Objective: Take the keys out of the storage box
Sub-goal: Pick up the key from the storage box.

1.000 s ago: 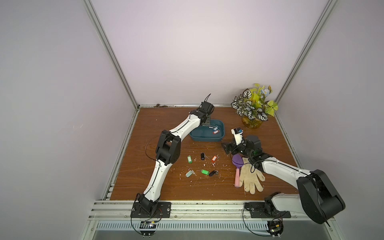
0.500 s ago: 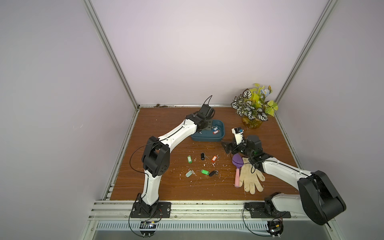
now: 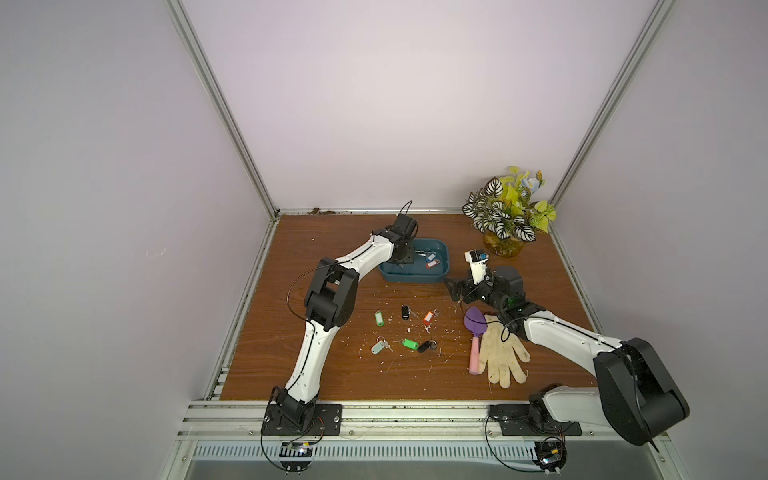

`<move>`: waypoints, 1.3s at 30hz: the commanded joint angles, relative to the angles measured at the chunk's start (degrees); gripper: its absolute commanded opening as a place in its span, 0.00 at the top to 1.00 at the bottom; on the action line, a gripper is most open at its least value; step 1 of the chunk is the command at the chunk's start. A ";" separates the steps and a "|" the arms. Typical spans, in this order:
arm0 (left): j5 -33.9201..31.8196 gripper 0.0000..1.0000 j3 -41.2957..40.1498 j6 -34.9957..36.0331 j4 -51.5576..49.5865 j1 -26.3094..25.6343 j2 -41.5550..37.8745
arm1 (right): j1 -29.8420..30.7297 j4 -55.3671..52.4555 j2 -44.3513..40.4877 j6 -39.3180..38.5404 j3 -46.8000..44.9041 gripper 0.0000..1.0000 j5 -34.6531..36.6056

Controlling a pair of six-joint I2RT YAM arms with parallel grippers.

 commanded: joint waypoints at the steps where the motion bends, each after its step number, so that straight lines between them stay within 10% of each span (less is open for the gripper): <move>1: -1.12 0.37 2.33 0.41 -0.83 0.36 1.24 | -0.22 0.59 1.22 -1.17 3.04 0.01 0.31; 19: 0.35 0.70 6.26 0.08 -1.68 1.08 6.25 | -0.83 0.14 3.04 -1.54 3.96 0.01 0.27; 27: 0.36 1.00 6.35 0.09 -1.68 1.11 5.56 | -1.10 0.14 3.47 -1.28 4.02 0.01 -0.01; 39: 0.26 1.00 6.30 1.31 -1.67 -0.68 -3.21 | -1.29 0.80 2.97 -0.62 3.45 0.01 1.27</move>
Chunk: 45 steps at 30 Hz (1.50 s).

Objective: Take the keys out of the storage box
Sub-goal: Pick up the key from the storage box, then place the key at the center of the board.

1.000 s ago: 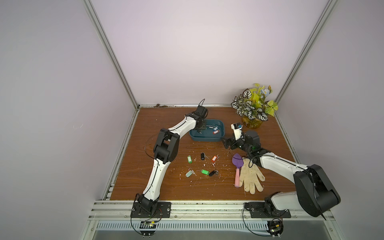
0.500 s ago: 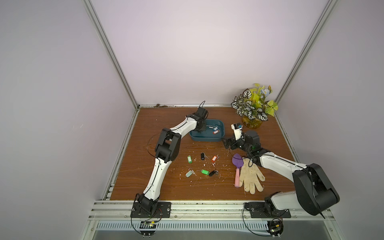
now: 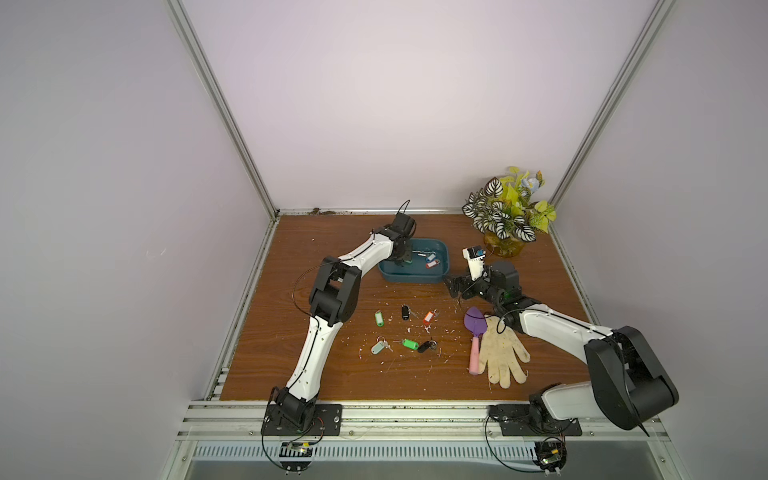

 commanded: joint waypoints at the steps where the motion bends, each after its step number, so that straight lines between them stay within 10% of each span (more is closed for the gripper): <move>1: -0.66 1.00 1.31 1.28 -0.71 -1.64 -8.14 | -0.43 1.26 -0.45 0.10 1.50 0.01 1.33; 10: 2.37 1.00 -6.43 3.36 1.60 -5.31 -18.70 | -0.65 1.44 -2.98 1.42 -0.16 0.01 2.68; 23: 26.99 1.00 -46.96 7.17 24.02 -13.83 -42.41 | -1.13 -0.06 -16.95 8.17 -7.06 0.01 20.17; 45: 26.88 1.00 -68.60 0.80 35.43 -29.30 -46.47 | -1.14 1.09 -27.59 12.44 -13.92 0.01 18.09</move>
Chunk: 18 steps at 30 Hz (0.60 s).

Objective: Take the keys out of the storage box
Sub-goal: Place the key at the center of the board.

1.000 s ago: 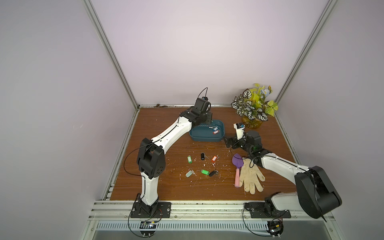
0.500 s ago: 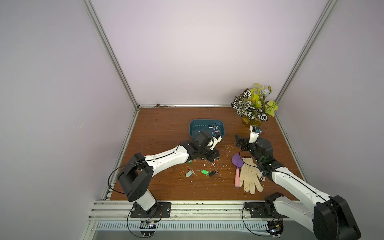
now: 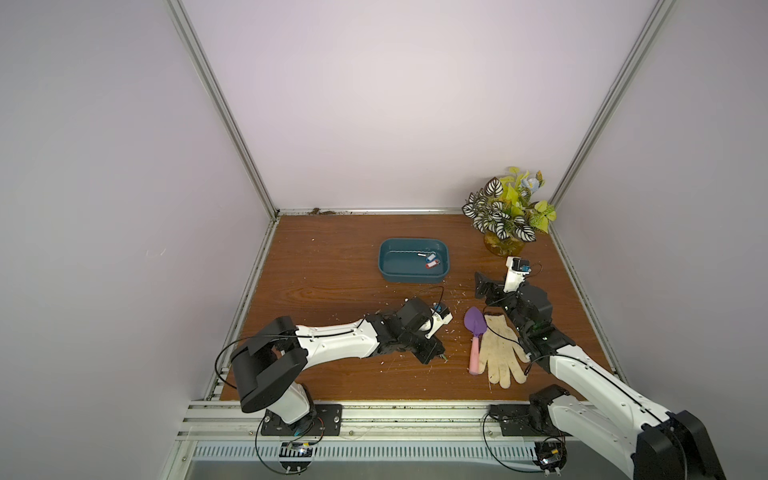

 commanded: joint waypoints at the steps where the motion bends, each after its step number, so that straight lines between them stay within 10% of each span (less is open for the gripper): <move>1: 0.12 1.00 -1.44 -1.60 2.95 -0.22 -0.01 | -0.10 2.24 -1.20 1.65 -0.34 0.01 -1.20; 9: -1.47 0.62 -2.69 -1.78 2.99 -0.25 1.01 | -0.01 1.78 -2.73 1.72 -1.40 0.01 -1.32; 18: -5.11 0.45 -1.56 -1.19 0.72 -0.16 -0.54 | -0.06 2.31 -2.35 1.68 -1.60 0.01 -1.67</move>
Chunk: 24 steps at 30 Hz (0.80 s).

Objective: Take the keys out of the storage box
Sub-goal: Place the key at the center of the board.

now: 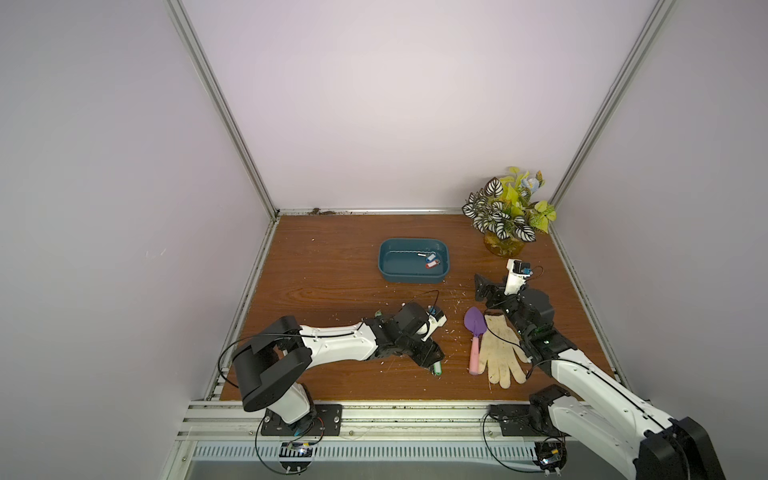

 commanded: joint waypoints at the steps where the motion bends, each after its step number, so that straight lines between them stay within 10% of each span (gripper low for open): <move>1: -4.03 0.40 1.92 0.68 -2.17 0.19 -1.45 | -0.14 2.33 -0.58 0.78 -0.29 0.01 -0.37; 7: -11.59 0.25 12.38 1.17 -6.49 8.70 0.19 | -0.06 1.90 -1.66 0.26 -0.51 0.01 0.28; 14: -36.43 0.08 38.14 1.02 -13.66 12.65 14.80 | -0.11 2.63 1.04 -1.77 0.10 0.01 -0.51; 24: -26.64 0.25 71.07 -0.31 -27.77 20.98 42.10 | -0.49 3.99 8.19 -6.58 3.06 0.01 2.10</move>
